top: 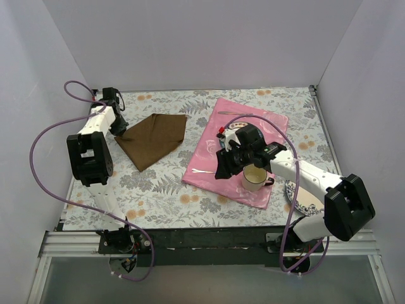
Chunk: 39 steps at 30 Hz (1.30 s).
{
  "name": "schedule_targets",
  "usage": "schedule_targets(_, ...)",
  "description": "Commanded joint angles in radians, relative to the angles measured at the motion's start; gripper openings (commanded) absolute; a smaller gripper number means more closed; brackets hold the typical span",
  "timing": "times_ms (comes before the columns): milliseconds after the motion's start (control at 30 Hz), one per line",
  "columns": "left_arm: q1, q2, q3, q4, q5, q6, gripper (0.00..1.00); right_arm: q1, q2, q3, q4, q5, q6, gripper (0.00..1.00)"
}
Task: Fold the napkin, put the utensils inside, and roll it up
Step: Fold the napkin
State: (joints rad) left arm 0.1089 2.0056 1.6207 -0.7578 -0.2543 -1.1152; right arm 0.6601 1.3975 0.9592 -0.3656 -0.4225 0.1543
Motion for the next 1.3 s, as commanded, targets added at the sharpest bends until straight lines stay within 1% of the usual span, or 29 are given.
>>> schedule_targets(0,0.006,-0.01,0.06,0.0,-0.075,-0.006,0.09,-0.005,0.027,0.044,0.066,-0.021,0.01,0.54)
schedule_targets(67,0.006,-0.051,0.079,-0.005,-0.111,-0.03,0.21,-0.005,0.076,0.081,0.089,-0.025,0.021,0.54)
schedule_targets(100,0.006,-0.071,0.079,0.005,-0.125,-0.038,0.33,-0.007,0.096,0.098,0.108,-0.028,0.027,0.55)
schedule_targets(133,0.008,-0.097,0.076,0.02,-0.126,-0.037,0.38,-0.007,0.116,0.13,0.134,-0.039,0.057,0.55)
schedule_targets(200,0.006,-0.152,0.08,0.026,-0.126,-0.054,0.43,-0.007,0.196,0.176,0.191,-0.055,0.092,0.55)
schedule_targets(233,0.005,-0.169,0.074,0.026,-0.116,-0.057,0.47,-0.005,0.254,0.234,0.201,-0.077,0.108,0.55)
schedule_targets(267,0.005,-0.186,0.062,0.028,-0.055,-0.058,0.47,-0.002,0.282,0.259,0.232,-0.087,0.135,0.55)
schedule_targets(300,0.005,-0.226,0.044,0.034,-0.009,-0.061,0.47,-0.002,0.31,0.288,0.243,-0.097,0.146,0.55)
schedule_targets(333,0.005,-0.246,-0.013,0.041,0.048,-0.061,0.43,0.001,0.361,0.314,0.249,-0.104,0.154,0.55)
schedule_targets(367,0.002,-0.272,-0.054,0.072,0.153,-0.063,0.42,0.004,0.388,0.373,0.257,-0.101,0.163,0.55)
schedule_targets(400,0.002,-0.297,-0.099,0.101,0.22,-0.064,0.41,0.007,0.414,0.403,0.273,-0.101,0.169,0.55)
schedule_targets(433,0.0,-0.342,-0.152,0.127,0.252,-0.08,0.4,0.013,0.47,0.433,0.28,-0.105,0.177,0.54)
schedule_targets(467,-0.006,-0.359,-0.238,0.19,0.351,-0.092,0.38,0.016,0.501,0.499,0.287,-0.108,0.197,0.54)
schedule_targets(500,-0.008,-0.372,-0.281,0.224,0.404,-0.103,0.36,0.021,0.529,0.53,0.303,-0.114,0.211,0.54)
schedule_targets(533,-0.008,-0.375,-0.31,0.25,0.435,-0.138,0.35,0.032,0.59,0.567,0.303,-0.122,0.221,0.53)
schedule_targets(567,-0.008,-0.37,-0.355,0.29,0.463,-0.153,0.32,0.039,0.619,0.596,0.31,-0.122,0.231,0.51)
schedule_targets(633,-0.008,-0.351,-0.384,0.339,0.53,-0.19,0.25,0.061,0.694,0.671,0.339,-0.125,0.264,0.49)
schedule_targets(700,-0.008,-0.315,-0.39,0.345,0.506,-0.202,0.22,0.081,0.745,0.748,0.347,-0.134,0.278,0.45)
schedule_targets(767,-0.006,-0.308,-0.384,0.35,0.462,-0.202,0.21,0.09,0.813,0.794,0.349,-0.142,0.284,0.43)
schedule_targets(833,0.0,-0.303,-0.374,0.335,0.373,-0.212,0.19,0.096,0.872,0.847,0.356,-0.159,0.294,0.41)
schedule_targets(900,0.029,-0.3,-0.392,0.336,0.346,-0.25,0.18,0.102,0.908,0.878,0.356,-0.165,0.295,0.4)
schedule_targets(933,0.041,-0.301,-0.404,0.347,0.355,-0.264,0.18,0.104,0.935,0.904,0.356,-0.177,0.294,0.39)
schedule_targets(1133,0.09,-0.243,-0.45,0.367,0.351,-0.296,0.15,0.102,0.995,0.917,0.433,-0.179,0.31,0.38)
schedule_targets(1267,0.11,-0.228,-0.434,0.371,0.346,-0.293,0.14,0.088,1.012,0.889,0.459,-0.18,0.304,0.37)
